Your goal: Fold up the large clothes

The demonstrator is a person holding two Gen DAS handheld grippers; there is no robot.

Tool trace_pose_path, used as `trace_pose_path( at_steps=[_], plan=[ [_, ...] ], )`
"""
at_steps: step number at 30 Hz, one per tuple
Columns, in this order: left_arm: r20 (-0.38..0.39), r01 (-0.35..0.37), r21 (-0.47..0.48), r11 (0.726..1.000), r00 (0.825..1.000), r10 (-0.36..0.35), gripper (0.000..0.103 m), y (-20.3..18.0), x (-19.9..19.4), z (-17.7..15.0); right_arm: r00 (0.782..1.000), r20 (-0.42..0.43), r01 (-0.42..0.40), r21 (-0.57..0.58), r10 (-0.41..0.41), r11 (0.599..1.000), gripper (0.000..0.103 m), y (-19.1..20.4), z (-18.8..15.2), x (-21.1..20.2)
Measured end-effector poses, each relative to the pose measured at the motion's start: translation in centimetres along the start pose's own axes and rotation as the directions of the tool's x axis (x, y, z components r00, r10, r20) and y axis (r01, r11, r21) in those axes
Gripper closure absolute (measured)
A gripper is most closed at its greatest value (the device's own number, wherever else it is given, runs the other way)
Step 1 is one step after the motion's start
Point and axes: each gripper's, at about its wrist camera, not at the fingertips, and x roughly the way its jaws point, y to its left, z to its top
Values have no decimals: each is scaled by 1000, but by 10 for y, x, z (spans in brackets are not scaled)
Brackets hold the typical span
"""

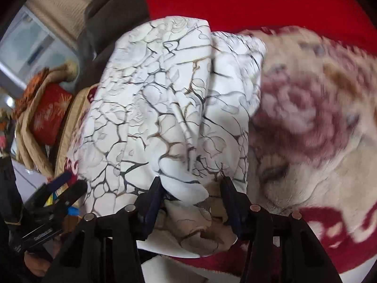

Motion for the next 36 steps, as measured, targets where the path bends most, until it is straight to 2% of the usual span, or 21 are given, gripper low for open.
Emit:
trace_pose_path(
  at_steps=[3, 7, 11, 16, 19, 24, 26, 30, 36],
  plan=[
    [5, -42, 13, 999, 999, 42, 13, -7, -14, 6, 1000, 9, -7, 10, 7, 1000, 49, 0, 3, -17],
    [95, -130, 29, 991, 987, 127, 13, -14, -56, 10, 997, 74, -17, 0, 17, 1000, 47, 0, 4, -64],
    [198, -216, 14, 976, 958, 209, 13, -20, -106, 15, 987, 162, -15, -19, 18, 1000, 42, 6, 0, -116],
    [298, -290, 6, 957, 914, 275, 9, -32, -161, 18, 960, 278, -16, -69, 34, 998, 34, 33, -9, -185],
    [347, -307, -1, 952, 892, 289, 8, -37, -189, 16, 937, 345, -16, -102, 51, 995, 29, 57, -18, -214],
    [391, -277, -24, 961, 882, 264, 6, -41, -229, 10, 911, 407, -8, -157, 72, 988, 27, 87, -37, -250],
    [406, -286, -41, 957, 871, 277, 6, -42, -242, 7, 903, 420, -14, -169, 85, 986, 27, 93, -45, -263],
    [439, -347, -80, 934, 829, 346, 6, -43, -263, 2, 891, 439, -32, -187, 113, 982, 27, 103, -57, -282],
    [475, -363, -114, 925, 798, 372, 6, -44, -287, -3, 871, 474, -21, -228, 129, 973, 26, 119, -76, -305]
  ],
)
